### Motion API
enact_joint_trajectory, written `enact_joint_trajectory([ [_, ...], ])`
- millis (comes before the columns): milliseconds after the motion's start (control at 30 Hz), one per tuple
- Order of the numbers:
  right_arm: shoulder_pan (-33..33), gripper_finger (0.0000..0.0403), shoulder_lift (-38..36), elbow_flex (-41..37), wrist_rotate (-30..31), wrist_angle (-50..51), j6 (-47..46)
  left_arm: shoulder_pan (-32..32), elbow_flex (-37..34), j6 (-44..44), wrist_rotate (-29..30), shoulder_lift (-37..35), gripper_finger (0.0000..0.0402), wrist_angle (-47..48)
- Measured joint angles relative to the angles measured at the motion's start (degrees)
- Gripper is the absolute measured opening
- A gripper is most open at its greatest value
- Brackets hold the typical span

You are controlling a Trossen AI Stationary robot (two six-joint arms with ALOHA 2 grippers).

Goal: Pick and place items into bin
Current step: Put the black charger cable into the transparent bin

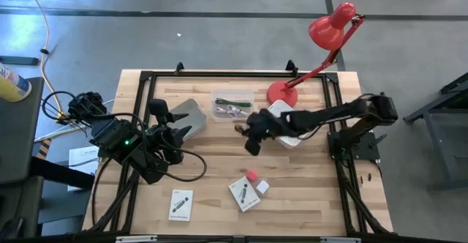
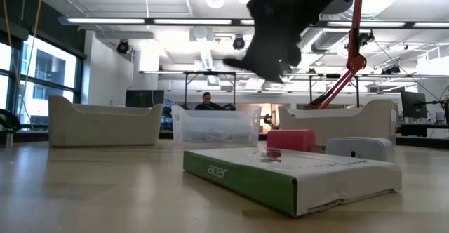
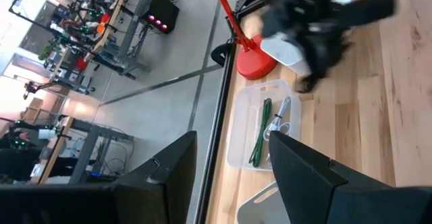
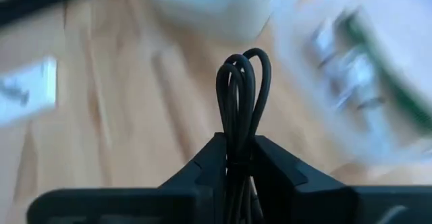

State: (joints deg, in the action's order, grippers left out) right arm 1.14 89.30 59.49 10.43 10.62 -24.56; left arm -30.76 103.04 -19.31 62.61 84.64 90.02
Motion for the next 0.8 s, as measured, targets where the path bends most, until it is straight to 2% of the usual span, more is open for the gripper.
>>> enact_joint_trajectory([
  [200, -6.36, 0.0038, -3.07, 0.04, 1.07, -3.93, 4.73, 0.00, 0.00, -0.40, 1.04, 0.00, 0.0172, 0.00],
  [400, -12.77, 0.0054, -2.19, 0.04, -0.44, -6.06, 6.74, 0.00, 0.00, -0.46, 1.51, 0.00, 0.0172, -0.04],
  [667, -18.29, 0.0040, 2.99, 0.04, -7.36, -14.30, 6.87, 0.00, -0.02, -1.01, 2.20, 0.00, 0.0172, -0.39],
  [800, -19.38, 0.0047, 6.22, 0.04, -9.74, -16.77, 6.80, 0.00, -0.02, -2.18, 2.36, 0.00, 0.0172, -0.37],
])
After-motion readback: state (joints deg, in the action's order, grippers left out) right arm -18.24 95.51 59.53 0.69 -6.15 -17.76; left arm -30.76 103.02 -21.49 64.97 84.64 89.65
